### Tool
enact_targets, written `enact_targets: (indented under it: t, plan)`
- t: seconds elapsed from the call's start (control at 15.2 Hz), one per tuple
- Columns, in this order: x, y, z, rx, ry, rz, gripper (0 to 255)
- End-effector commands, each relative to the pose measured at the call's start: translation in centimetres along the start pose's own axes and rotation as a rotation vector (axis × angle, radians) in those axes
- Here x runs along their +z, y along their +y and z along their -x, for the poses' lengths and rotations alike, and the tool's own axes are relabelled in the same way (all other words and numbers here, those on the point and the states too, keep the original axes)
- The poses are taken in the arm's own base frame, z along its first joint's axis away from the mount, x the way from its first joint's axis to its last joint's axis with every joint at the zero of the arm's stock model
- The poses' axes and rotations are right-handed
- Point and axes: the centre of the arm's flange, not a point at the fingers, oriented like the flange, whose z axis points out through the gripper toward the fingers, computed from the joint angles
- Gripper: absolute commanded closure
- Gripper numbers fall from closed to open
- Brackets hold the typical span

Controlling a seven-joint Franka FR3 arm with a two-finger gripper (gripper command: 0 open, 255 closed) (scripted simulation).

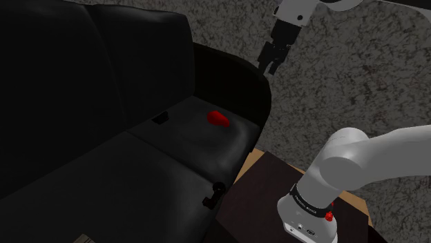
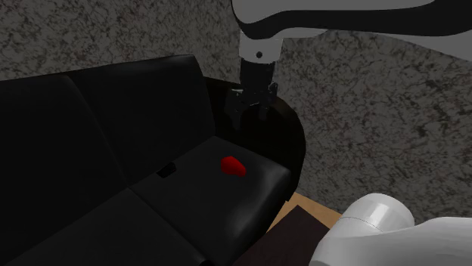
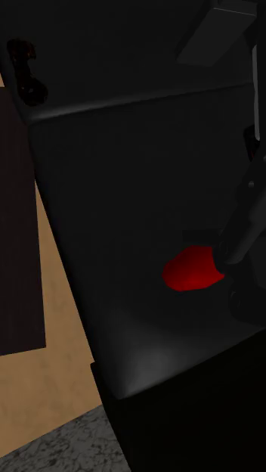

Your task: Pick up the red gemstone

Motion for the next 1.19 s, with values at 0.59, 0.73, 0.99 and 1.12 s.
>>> enact_targets:
  t: [0.59,0.73,0.99,1.12]
  plan:
    - [9.0,3.0,-7.3,-0.007,-0.019,0.013,0]
    - [11.0,3.7,-8.9,-0.009,-0.023,0.015,0]
    - [15.1,5.1,-12.1,-0.012,-0.031,0.021,0]
    - [17.1,5.8,-13.7,-0.014,-0.035,0.024,0]
